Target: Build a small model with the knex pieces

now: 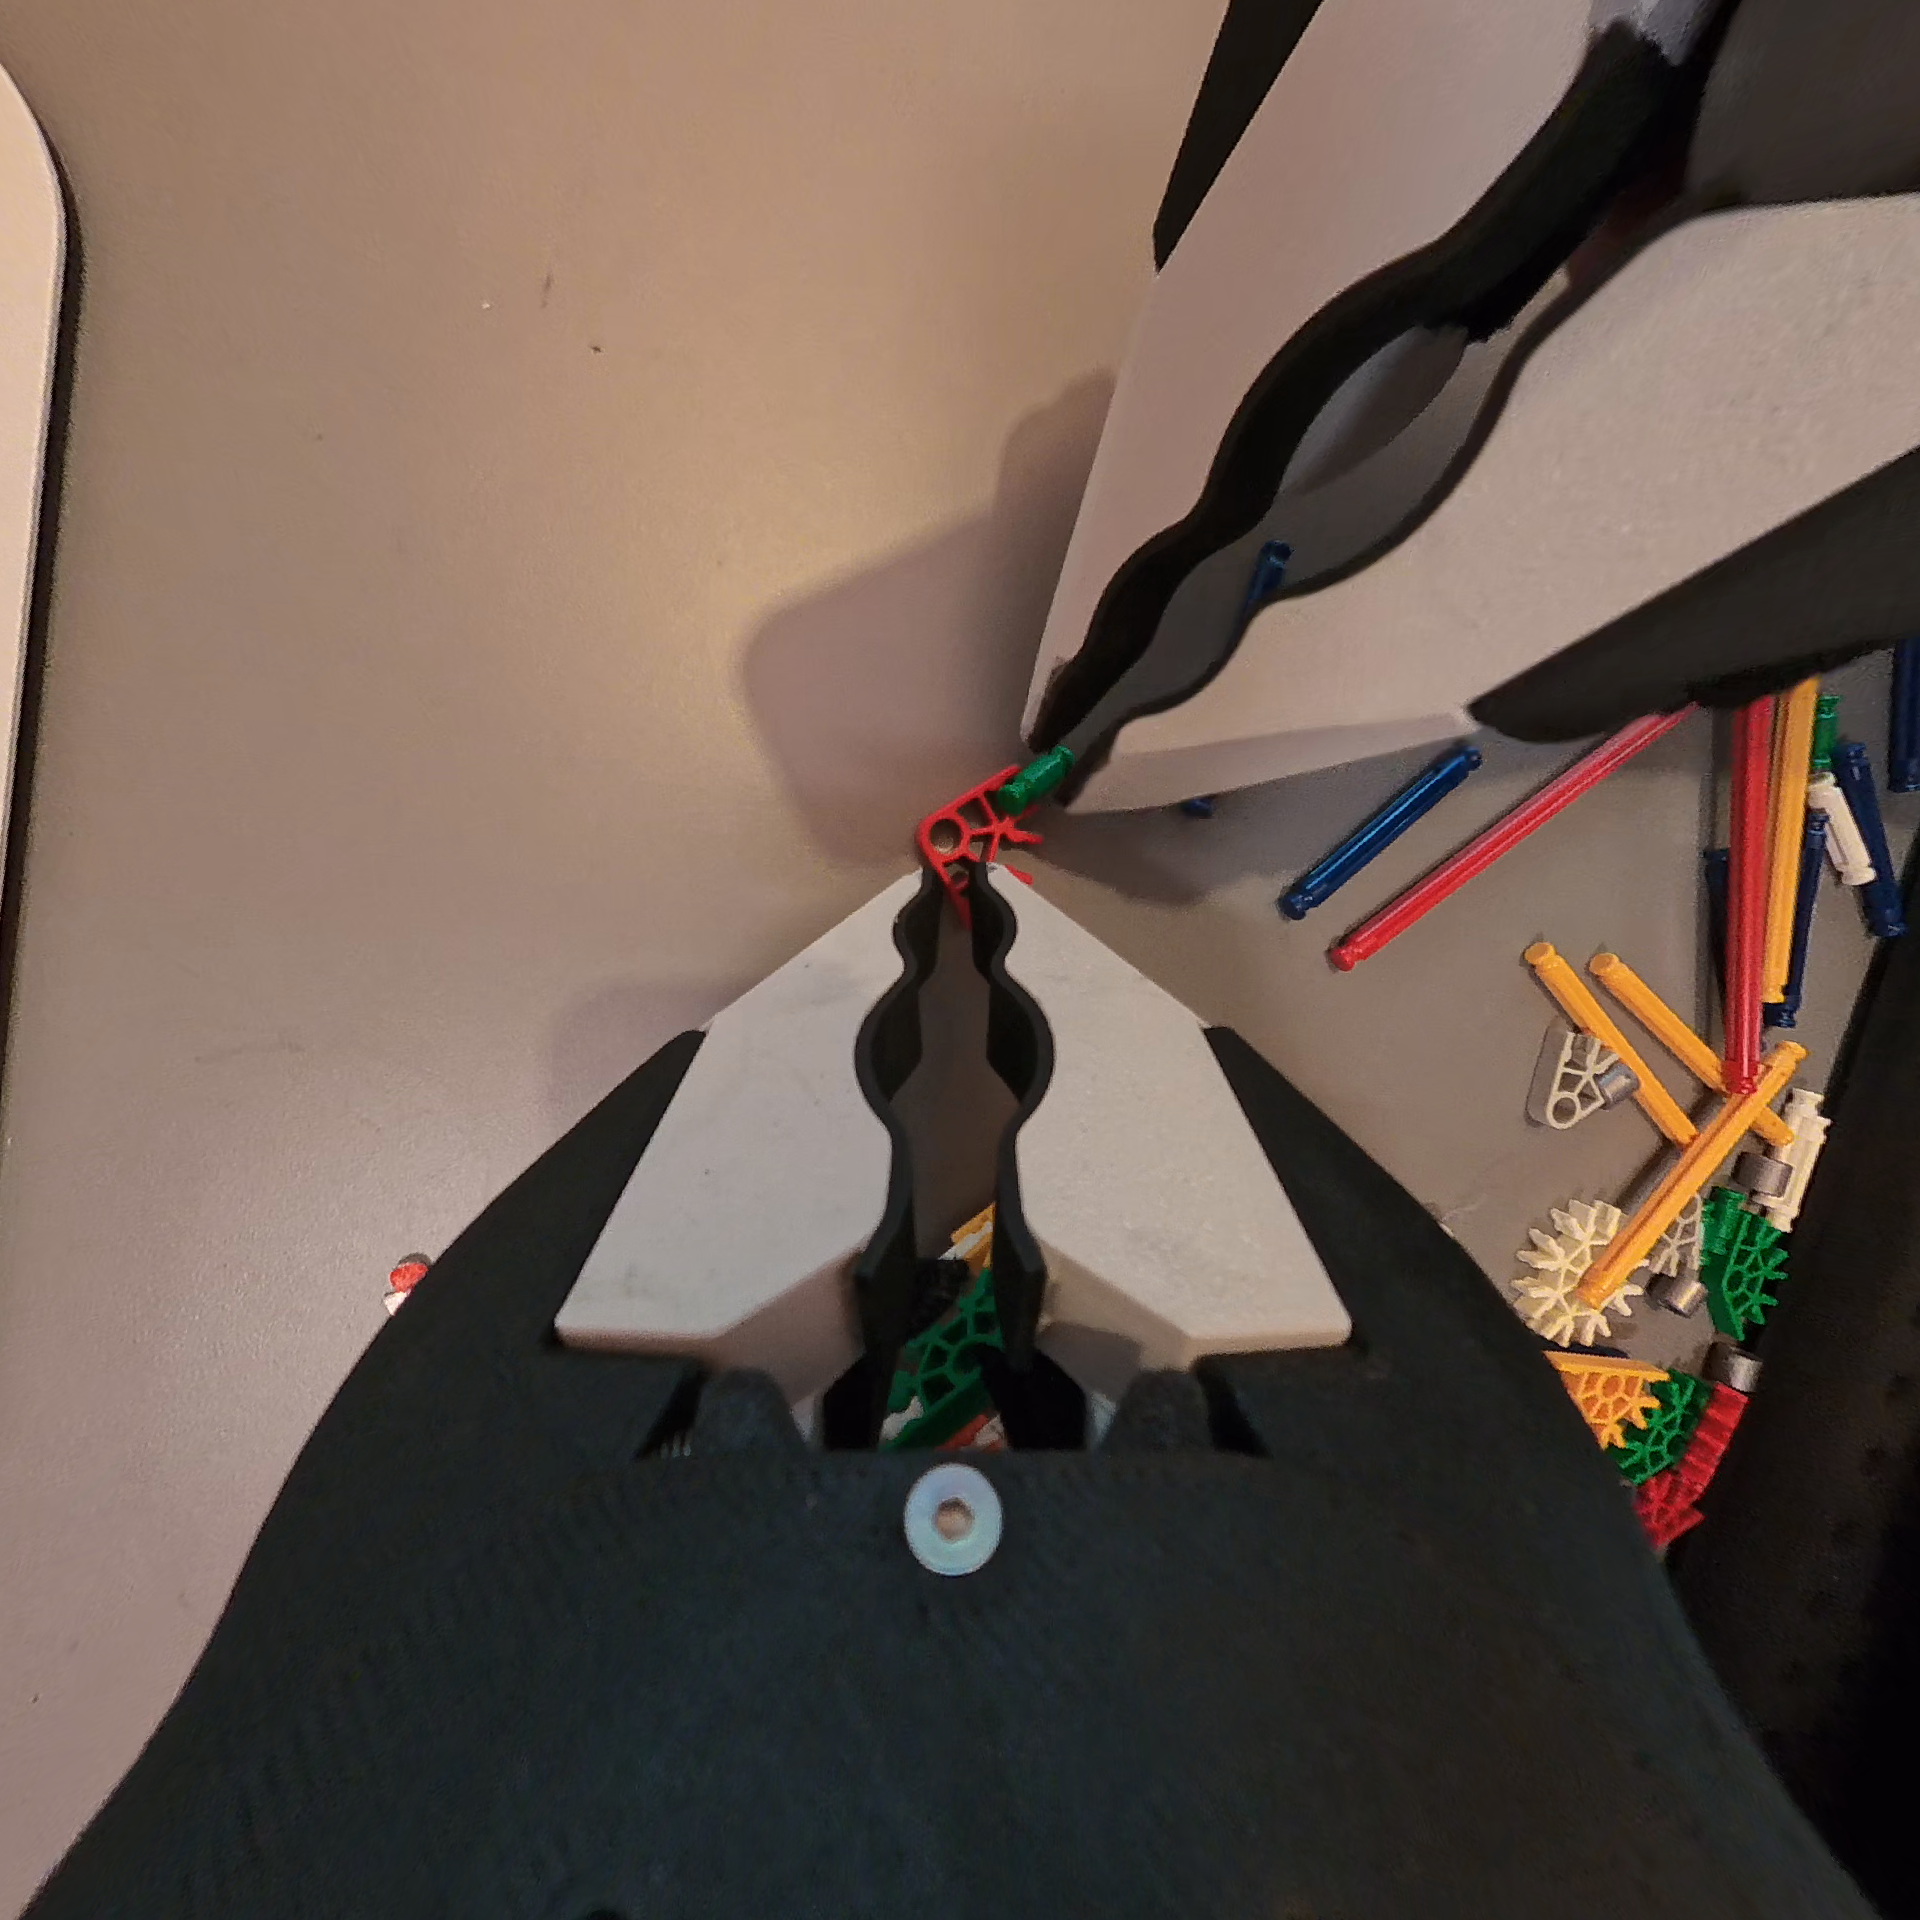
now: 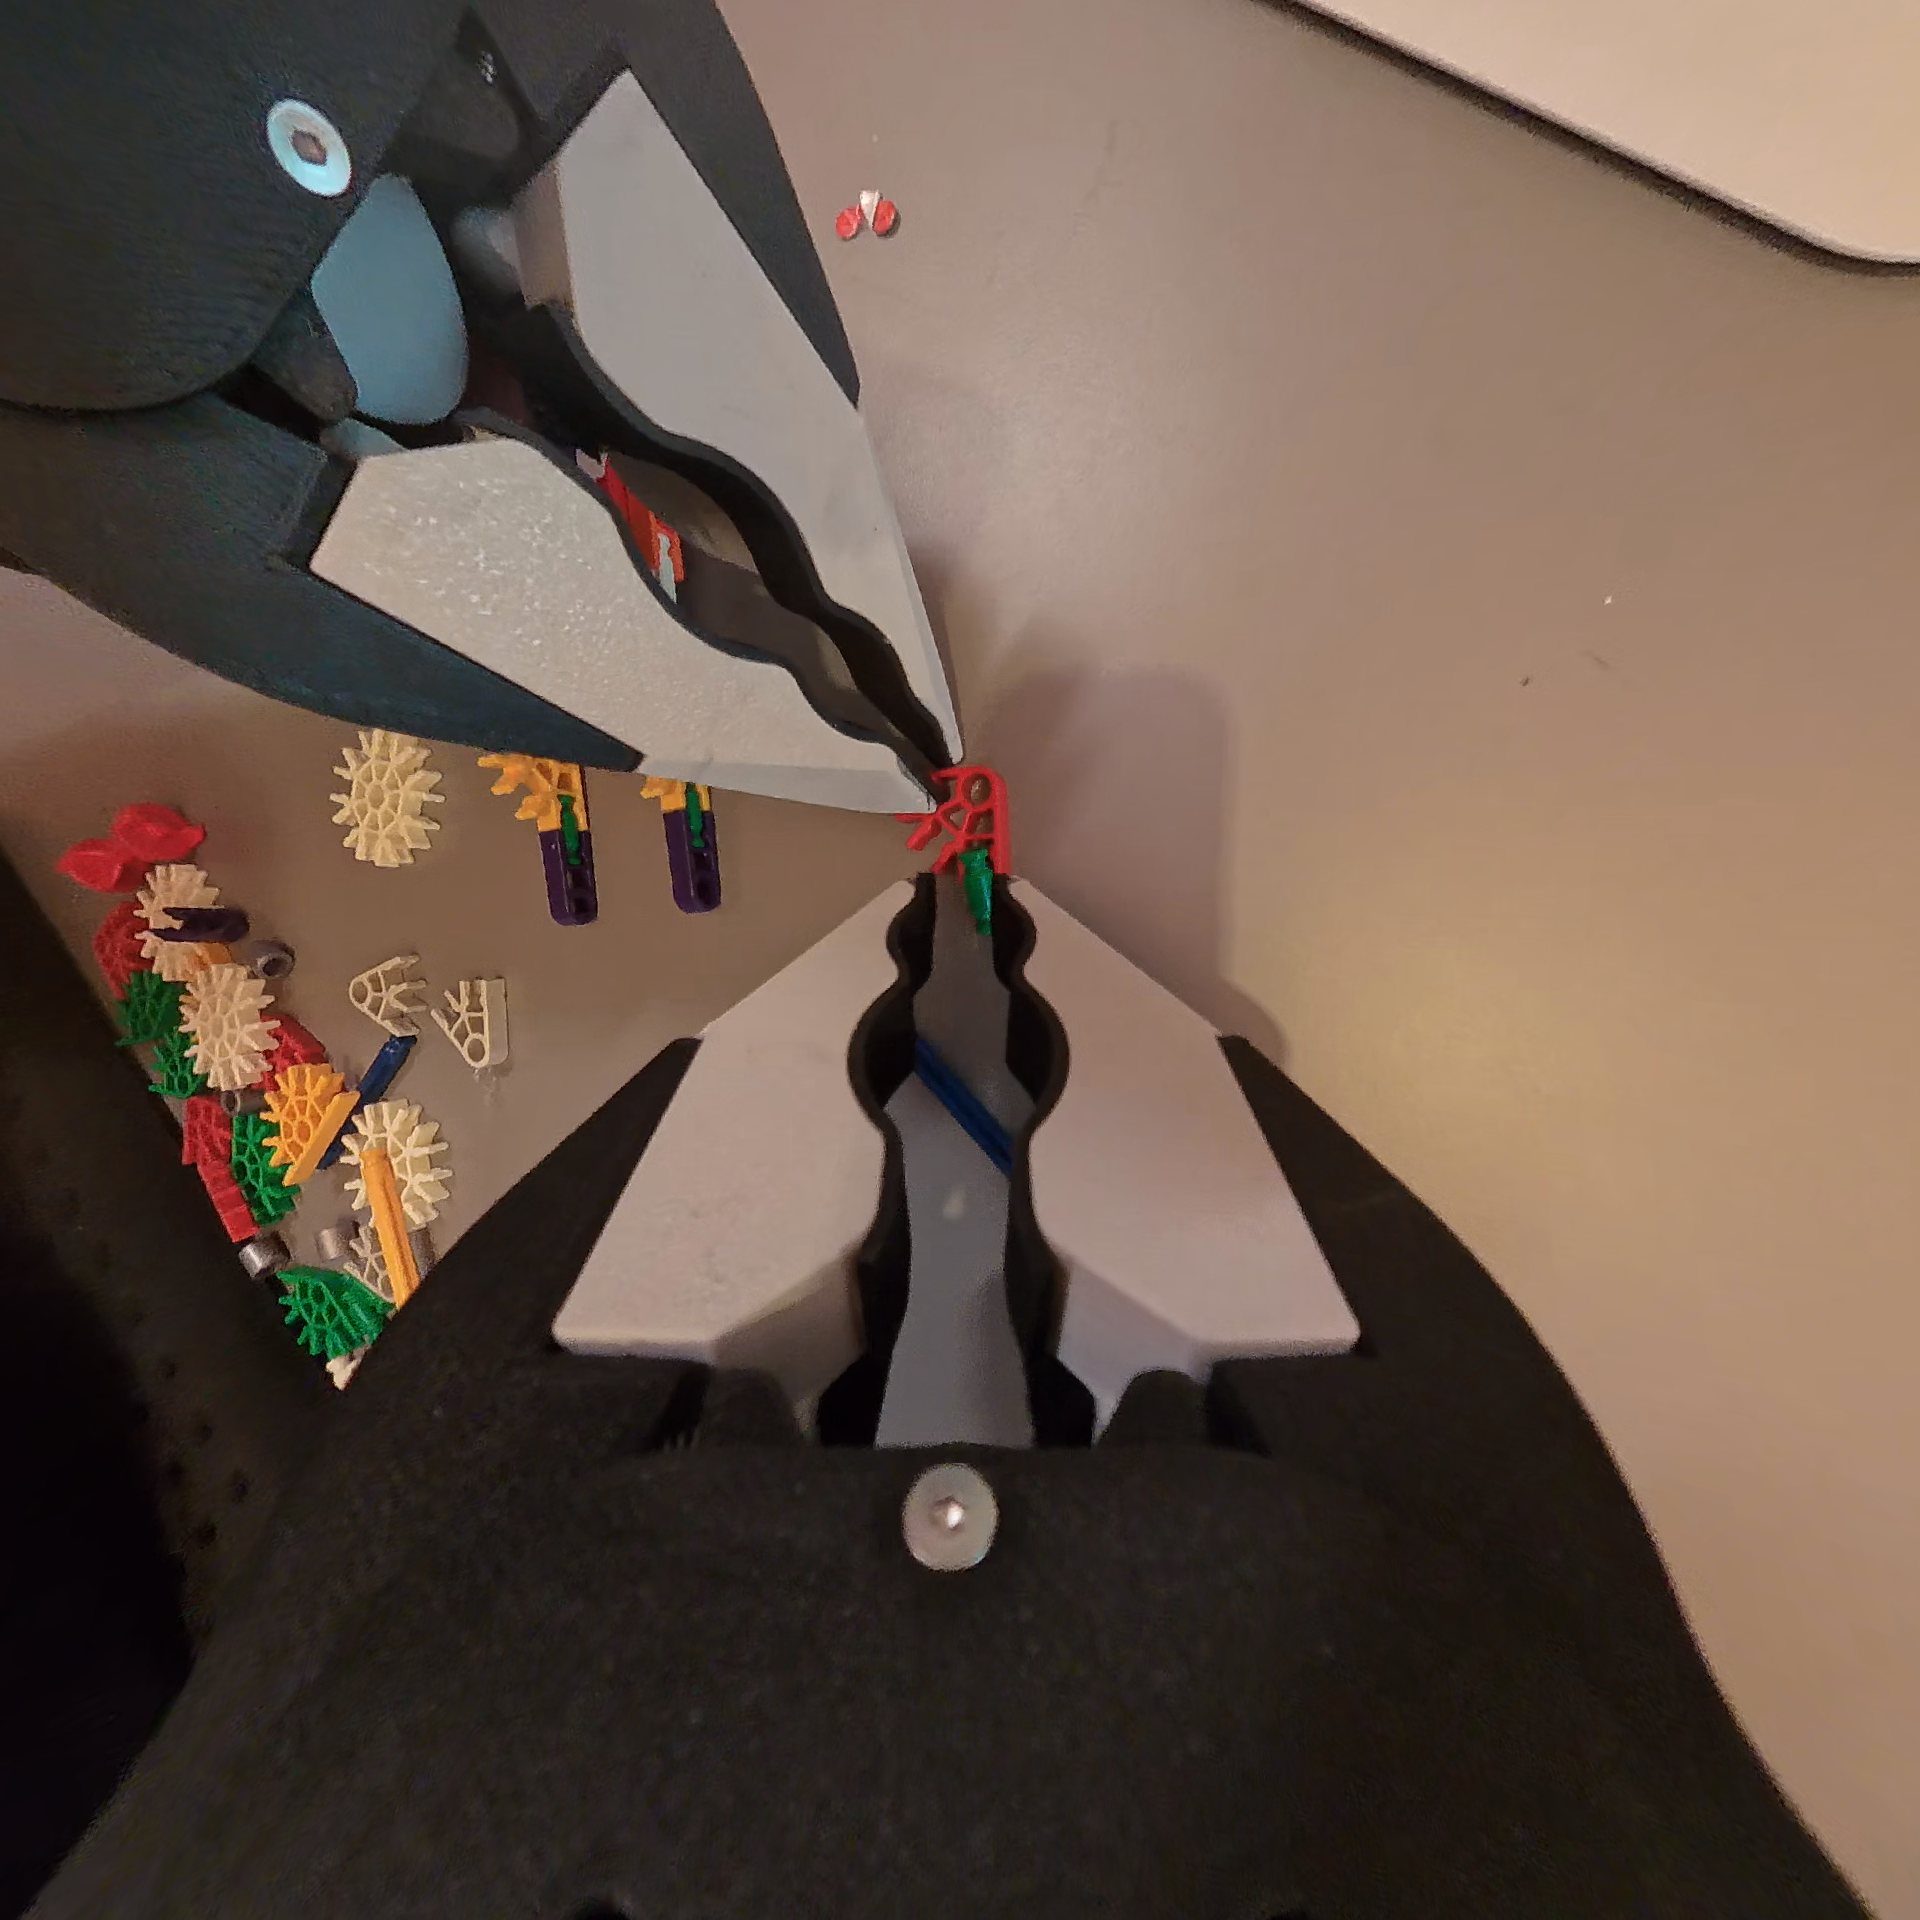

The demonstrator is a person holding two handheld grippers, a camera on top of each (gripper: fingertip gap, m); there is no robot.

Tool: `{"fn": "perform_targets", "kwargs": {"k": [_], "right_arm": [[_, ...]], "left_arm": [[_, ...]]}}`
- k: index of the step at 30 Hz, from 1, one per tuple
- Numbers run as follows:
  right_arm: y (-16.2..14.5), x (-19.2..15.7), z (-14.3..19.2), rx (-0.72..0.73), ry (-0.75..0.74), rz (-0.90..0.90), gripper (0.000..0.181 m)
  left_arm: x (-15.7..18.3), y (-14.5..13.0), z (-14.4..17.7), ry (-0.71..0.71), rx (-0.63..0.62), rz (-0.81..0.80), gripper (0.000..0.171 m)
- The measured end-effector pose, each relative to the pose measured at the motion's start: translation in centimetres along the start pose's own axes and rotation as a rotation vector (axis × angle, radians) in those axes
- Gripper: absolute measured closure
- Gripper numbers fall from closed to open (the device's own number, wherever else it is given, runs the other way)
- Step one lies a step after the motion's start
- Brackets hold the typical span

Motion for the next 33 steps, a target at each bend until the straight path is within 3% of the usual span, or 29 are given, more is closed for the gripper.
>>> {"fn": "perform_targets", "kwargs": {"k": [2,17,33], "right_arm": [[0.1,0.1,0.0,0.014,-0.004,0.003,0.181],[-0.2,0.1,-0.8,0.024,-0.034,0.023,0.181],[0.3,-0.2,-1.0,-0.122,-0.067,0.13,0.181]], "left_arm": [[0.0,0.0,0.0,-0.005,0.0,-0.002,0.169],[-0.1,0.0,0.0,-0.015,0.003,-0.012,0.169],[-0.1,0.0,-0.1,-0.027,-0.008,-0.021,0.169]]}}
Point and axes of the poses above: each gripper's, where its closed fingertips meet, z back along the fingers, y out of its top, x = y × z across the jaws, the point moved 6 cm from there along z, back along the fingers, and after that the axes turned 13 degrees about z, right-handed, at the moved point
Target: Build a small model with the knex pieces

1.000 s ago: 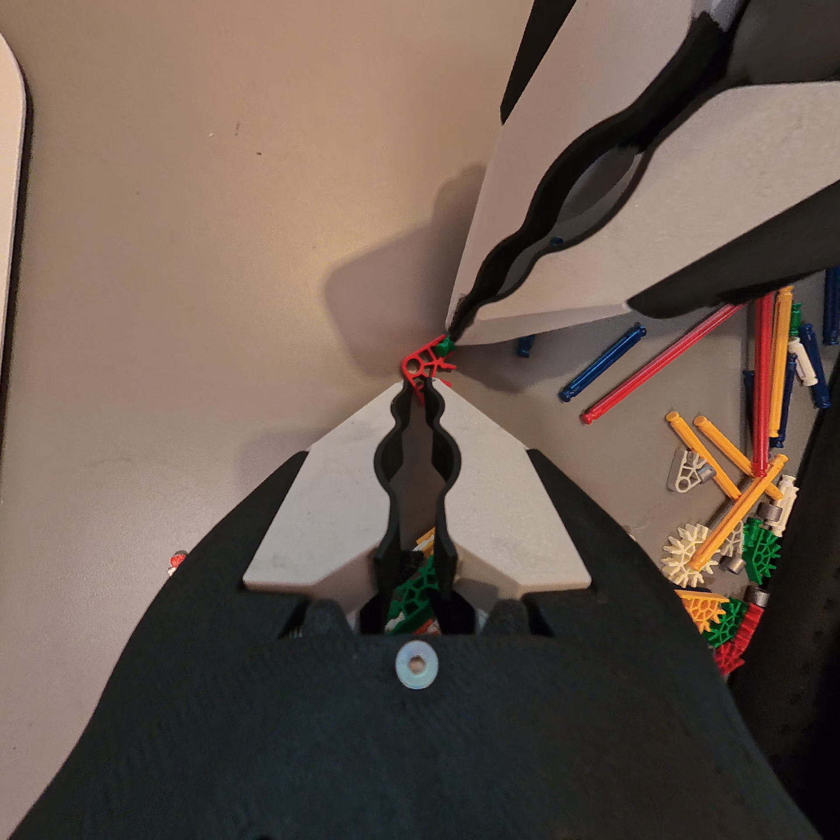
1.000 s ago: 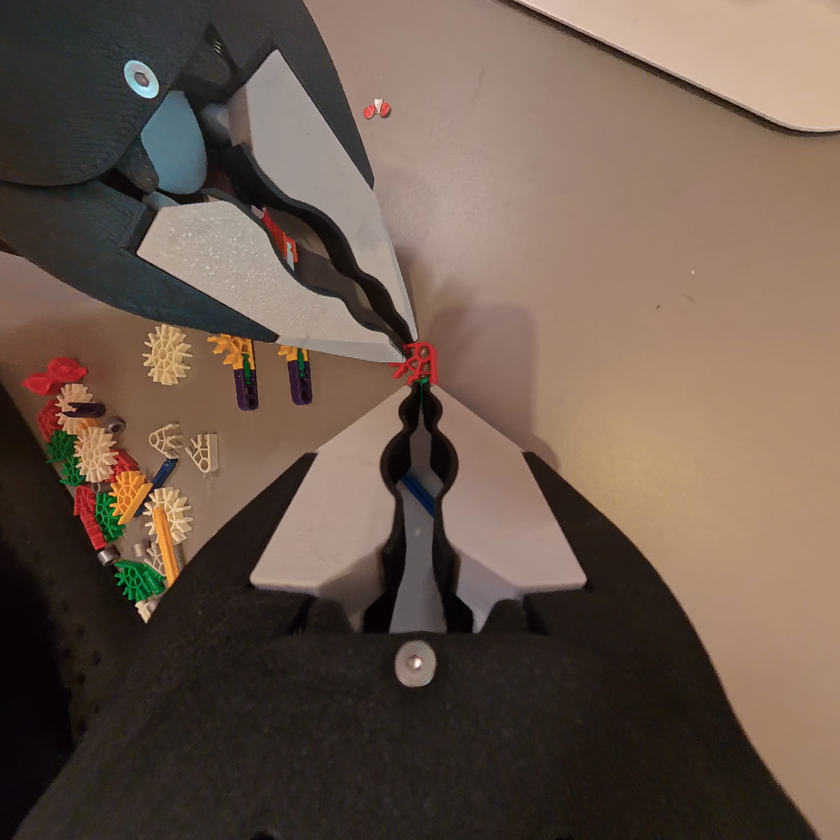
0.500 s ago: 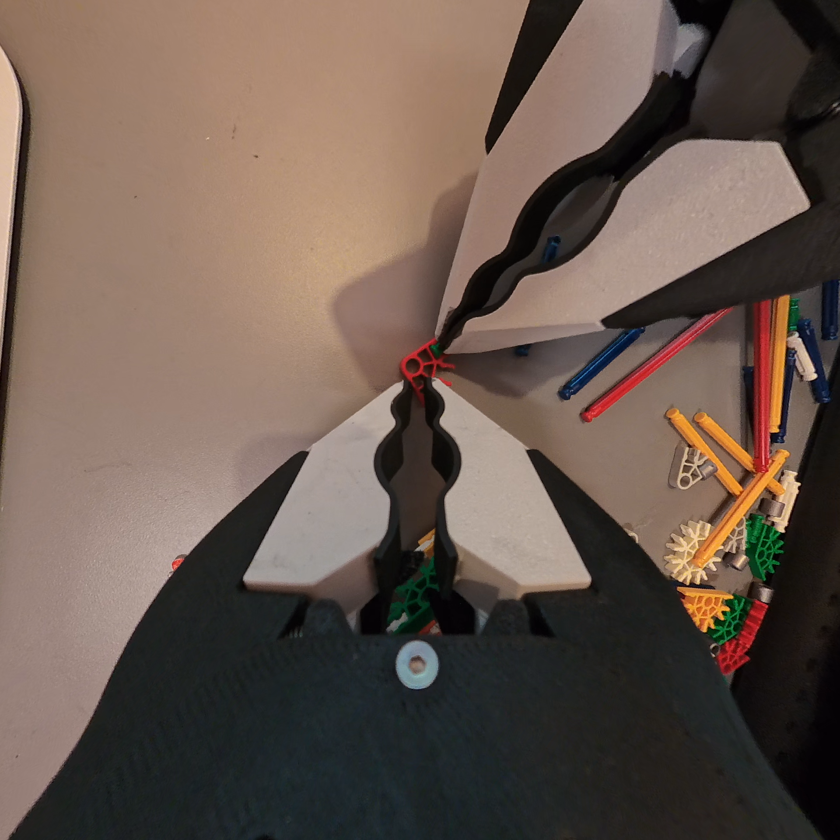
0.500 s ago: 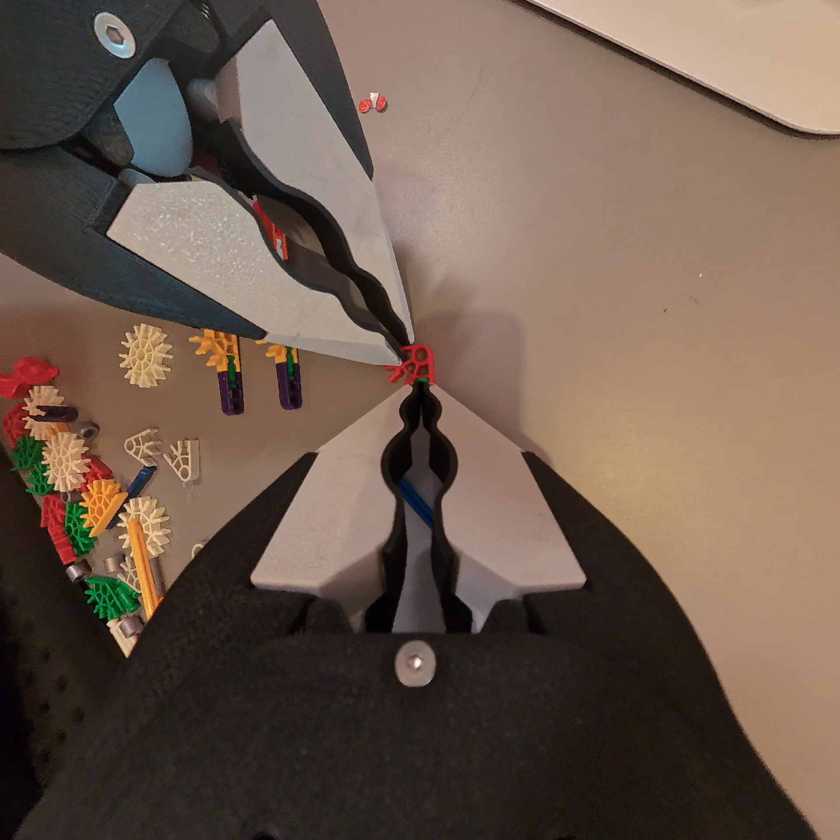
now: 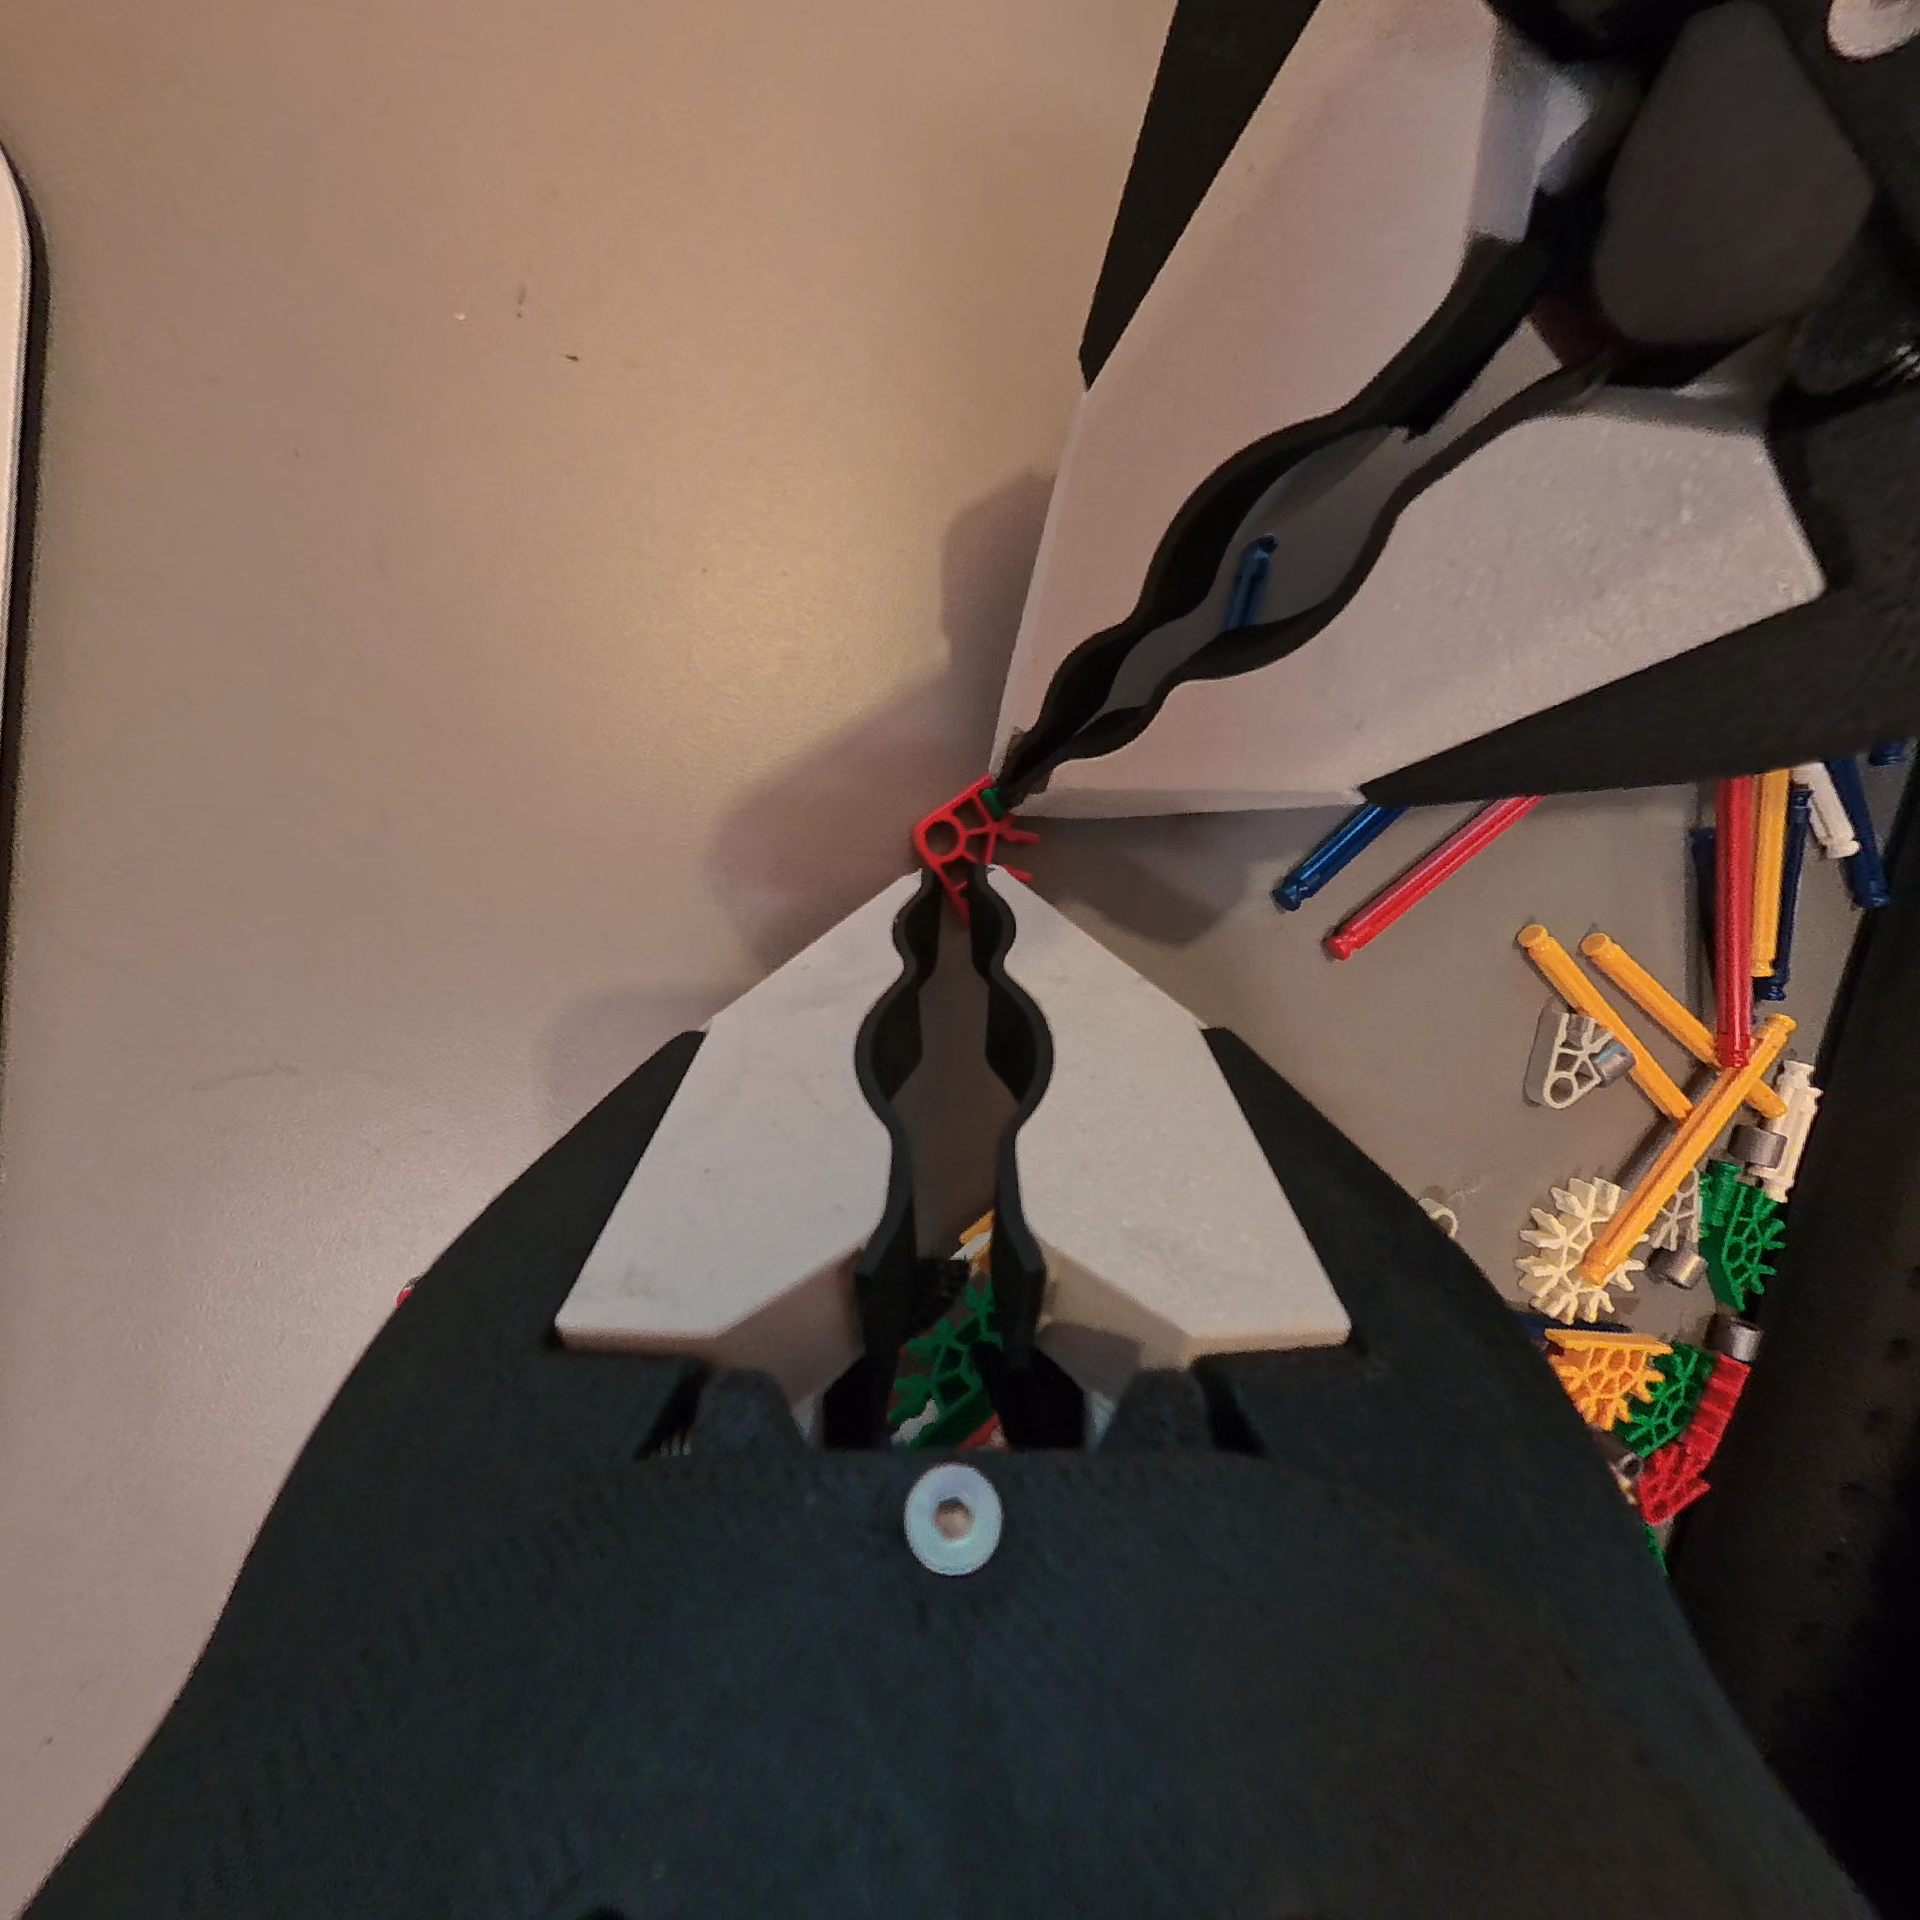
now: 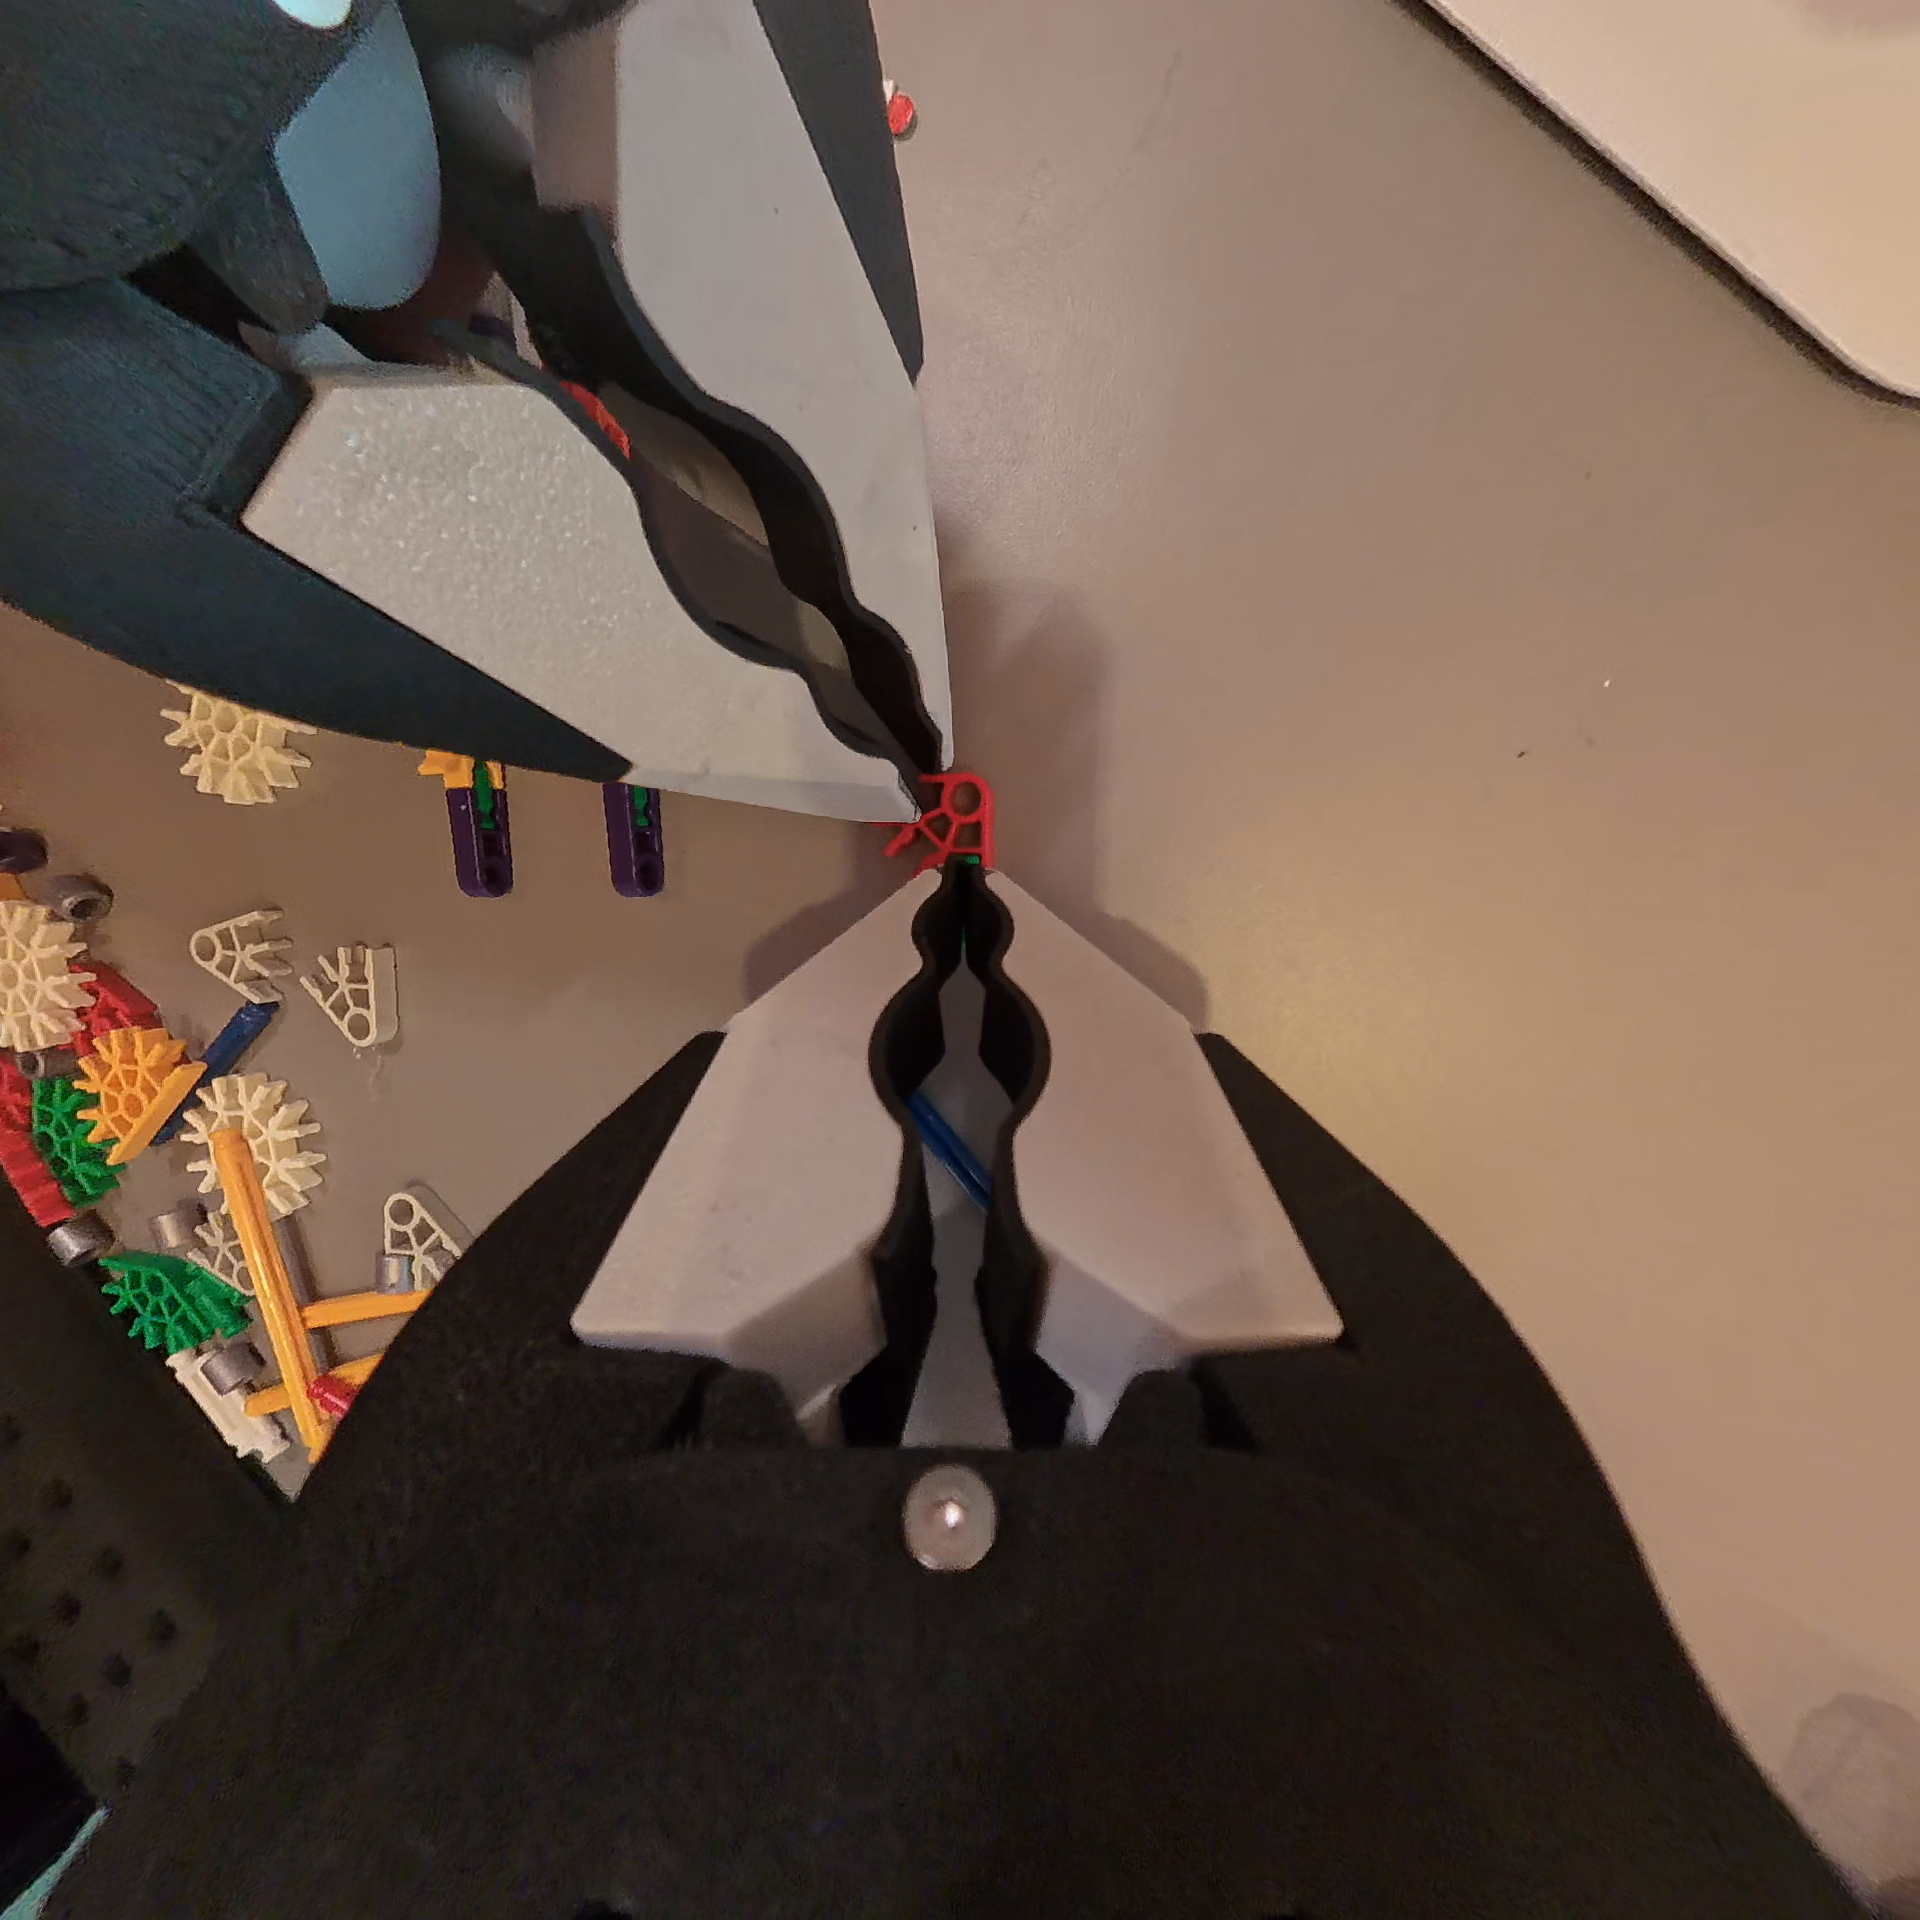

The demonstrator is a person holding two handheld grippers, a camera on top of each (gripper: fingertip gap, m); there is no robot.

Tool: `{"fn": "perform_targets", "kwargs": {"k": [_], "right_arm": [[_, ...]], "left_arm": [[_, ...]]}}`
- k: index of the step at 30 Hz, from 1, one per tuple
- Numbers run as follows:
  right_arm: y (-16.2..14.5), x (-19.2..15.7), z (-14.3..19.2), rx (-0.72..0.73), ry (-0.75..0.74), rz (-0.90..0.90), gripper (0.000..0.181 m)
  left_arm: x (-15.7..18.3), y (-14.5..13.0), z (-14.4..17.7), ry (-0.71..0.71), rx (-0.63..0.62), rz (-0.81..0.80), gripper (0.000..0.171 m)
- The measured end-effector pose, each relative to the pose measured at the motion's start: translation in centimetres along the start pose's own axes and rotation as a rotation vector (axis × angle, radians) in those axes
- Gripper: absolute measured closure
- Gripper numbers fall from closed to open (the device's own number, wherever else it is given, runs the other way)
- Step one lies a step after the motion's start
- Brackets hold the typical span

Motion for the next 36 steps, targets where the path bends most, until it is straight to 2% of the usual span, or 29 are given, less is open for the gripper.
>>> {"fn": "perform_targets", "kwargs": {"k": [17,22,32,36], "right_arm": [[0.3,0.6,-0.3,-0.016,0.078,-0.104,0.181],[0.1,0.0,-0.3,0.029,-0.013,0.009,0.181],[-1.0,-0.3,0.0,0.13,-0.024,-0.042,0.181],[-0.8,-0.4,-0.1,0.085,-0.035,-0.019,0.181]], "left_arm": [[-0.2,0.0,0.0,-0.036,0.002,0.022,0.169],[-0.4,-0.4,0.0,-0.066,0.014,0.066,0.17],[-0.3,-0.2,-0.1,-0.028,0.011,0.052,0.171],[-0.3,-0.2,-0.1,-0.021,0.01,0.045,0.171]]}}
Point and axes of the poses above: each gripper's, where its closed fingertips meet, z back along the fingers, y out of its top, x = y × z across the jaws, the point moved 6 cm from there along z, back along the fingers, and after that the axes turned 13 degrees about z, right-handed, at the moved point
